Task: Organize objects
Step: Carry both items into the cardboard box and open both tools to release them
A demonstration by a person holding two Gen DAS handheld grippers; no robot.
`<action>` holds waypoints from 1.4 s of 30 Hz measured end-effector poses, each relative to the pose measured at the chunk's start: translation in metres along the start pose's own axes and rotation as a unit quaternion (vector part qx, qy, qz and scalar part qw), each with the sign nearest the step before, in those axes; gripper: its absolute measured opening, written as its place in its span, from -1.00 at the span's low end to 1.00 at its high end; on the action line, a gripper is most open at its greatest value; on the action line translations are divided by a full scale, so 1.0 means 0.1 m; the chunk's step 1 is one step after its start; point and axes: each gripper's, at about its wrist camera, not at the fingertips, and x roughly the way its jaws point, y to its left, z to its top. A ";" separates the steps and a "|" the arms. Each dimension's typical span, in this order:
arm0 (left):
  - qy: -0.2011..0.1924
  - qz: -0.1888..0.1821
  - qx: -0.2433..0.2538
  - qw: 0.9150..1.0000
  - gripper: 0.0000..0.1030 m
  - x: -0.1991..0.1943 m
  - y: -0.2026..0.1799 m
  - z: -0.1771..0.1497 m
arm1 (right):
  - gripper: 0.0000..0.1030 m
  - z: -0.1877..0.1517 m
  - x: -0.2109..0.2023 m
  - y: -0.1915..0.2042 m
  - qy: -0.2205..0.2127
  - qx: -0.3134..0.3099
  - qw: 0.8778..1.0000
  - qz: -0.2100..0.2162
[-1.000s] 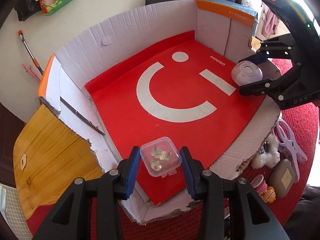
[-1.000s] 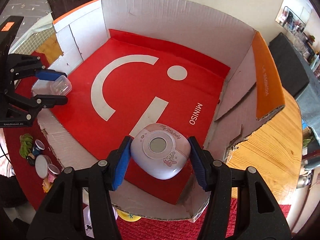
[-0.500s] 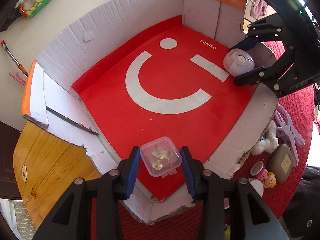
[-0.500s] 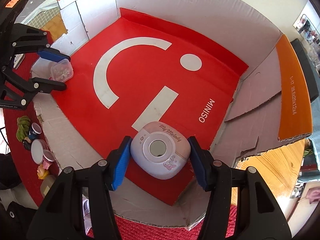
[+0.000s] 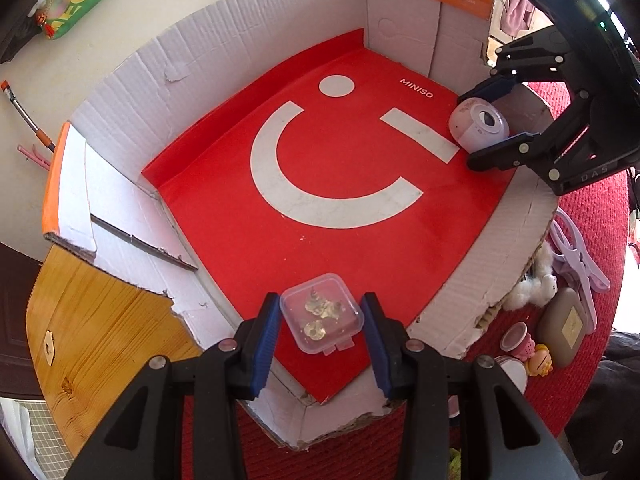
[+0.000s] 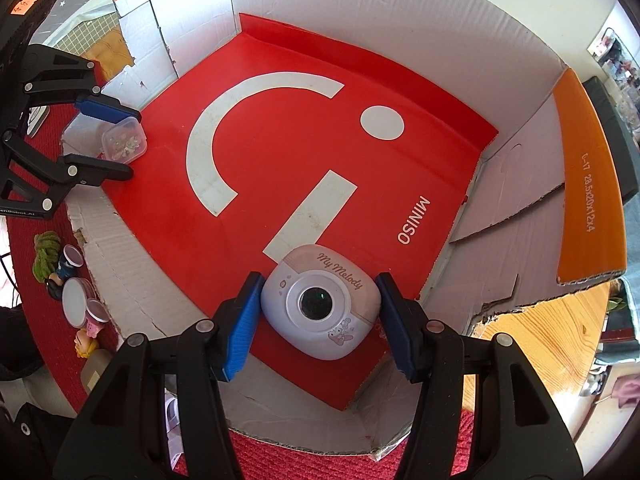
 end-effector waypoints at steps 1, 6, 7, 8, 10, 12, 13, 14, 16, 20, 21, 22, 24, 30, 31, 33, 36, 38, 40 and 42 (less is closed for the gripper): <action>0.000 0.000 0.000 1.000 -0.16 0.00 0.00 0.00 | 0.07 -0.01 -0.01 0.00 0.001 0.000 1.000 0.000; -0.001 -0.001 0.001 1.000 -0.15 -0.05 0.03 -0.01 | 0.07 0.00 -0.01 0.01 0.001 0.001 1.000 -0.001; -0.001 -0.001 0.001 1.000 -0.15 -0.06 0.04 -0.02 | 0.07 0.00 -0.01 0.01 0.001 0.002 1.000 -0.002; -0.001 0.000 0.002 1.000 -0.15 -0.07 0.04 -0.02 | 0.08 0.00 -0.01 0.01 0.002 0.002 1.000 -0.002; -0.002 0.000 0.002 1.000 -0.14 -0.08 0.05 -0.02 | 0.08 -0.02 -0.03 0.01 0.002 0.003 1.000 -0.002; -0.003 0.000 0.001 1.000 -0.13 0.02 0.00 0.00 | 0.08 -0.04 -0.05 0.00 0.003 0.004 1.000 -0.003; -0.004 -0.001 0.001 1.000 -0.12 0.01 0.00 -0.01 | 0.08 -0.03 -0.04 0.00 0.003 0.004 1.000 -0.003; -0.004 -0.001 0.001 1.000 -0.10 0.01 0.00 -0.01 | 0.09 -0.04 -0.05 0.00 0.004 0.005 1.000 -0.003; -0.004 0.000 0.002 1.000 -0.08 0.00 0.00 -0.01 | 0.09 -0.06 -0.08 -0.01 0.004 0.006 1.000 -0.003; -0.005 0.002 0.003 1.000 -0.02 -0.02 0.01 -0.04 | 0.12 -0.05 -0.09 -0.03 0.005 0.006 1.000 -0.003; -0.005 0.001 0.003 1.000 -0.01 -0.03 0.02 -0.04 | 0.12 -0.06 -0.11 -0.03 0.005 0.007 1.000 -0.003; -0.006 0.000 0.002 1.000 0.01 -0.04 0.02 -0.05 | 0.12 -0.03 -0.07 0.01 0.005 0.007 1.000 -0.004; -0.007 0.001 0.002 1.000 0.02 -0.05 0.02 -0.06 | 0.12 -0.03 -0.08 0.01 0.005 0.008 1.000 -0.004; -0.010 0.000 -0.005 1.000 0.03 -0.09 0.05 -0.10 | 0.15 -0.10 -0.17 0.00 0.004 0.010 1.000 -0.007; -0.011 -0.001 -0.006 1.000 0.03 -0.10 0.06 -0.11 | 0.18 -0.11 -0.19 0.00 0.003 0.010 1.000 -0.008; -0.013 -0.001 -0.007 1.000 0.03 -0.12 0.07 -0.12 | 0.24 -0.14 -0.24 0.00 0.002 0.009 1.000 -0.009; -0.019 -0.004 -0.009 1.000 0.03 -0.16 0.07 -0.15 | 0.25 -0.19 -0.30 0.00 0.002 0.008 1.000 -0.014; -0.023 -0.004 -0.010 1.000 0.03 -0.18 0.07 -0.14 | 0.25 -0.23 -0.34 0.00 0.000 0.010 1.000 -0.014; -0.028 -0.003 -0.011 1.000 0.03 -0.21 0.02 -0.14 | 0.25 -0.27 -0.39 -0.02 -0.002 0.014 1.000 -0.014; -0.033 -0.004 -0.014 0.999 0.03 -0.25 -0.06 -0.12 | 0.25 -0.31 -0.45 -0.03 -0.005 0.018 1.000 -0.015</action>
